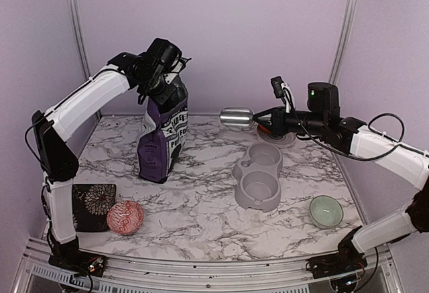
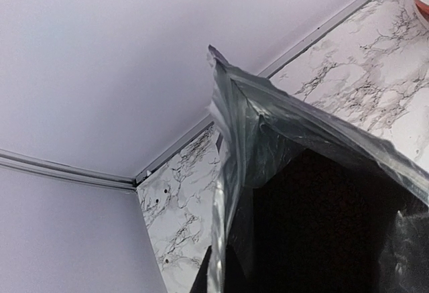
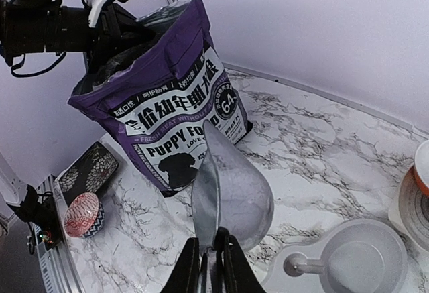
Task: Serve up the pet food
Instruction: Adjust the pet food bag at the center of the board.
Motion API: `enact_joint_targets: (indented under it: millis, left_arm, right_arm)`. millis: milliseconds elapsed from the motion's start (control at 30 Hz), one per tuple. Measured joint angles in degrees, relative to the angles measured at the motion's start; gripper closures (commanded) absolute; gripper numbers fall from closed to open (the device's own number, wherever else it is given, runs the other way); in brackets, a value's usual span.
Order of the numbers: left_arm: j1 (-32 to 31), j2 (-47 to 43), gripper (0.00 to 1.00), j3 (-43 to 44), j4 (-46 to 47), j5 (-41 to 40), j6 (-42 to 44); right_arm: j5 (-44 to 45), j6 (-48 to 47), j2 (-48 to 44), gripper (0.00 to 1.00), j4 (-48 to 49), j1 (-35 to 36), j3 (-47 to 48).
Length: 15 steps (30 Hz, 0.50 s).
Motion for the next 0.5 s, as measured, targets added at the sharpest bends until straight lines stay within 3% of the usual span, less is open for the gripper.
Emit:
enact_joint_targets:
  millis: [500]
  left_arm:
    - [-12.59,-0.46,1.0,-7.74,9.31,-1.01,-9.6]
  right_arm:
    - [8.98,-2.82,-10.62,1.0,-13.51,-0.04,0.0]
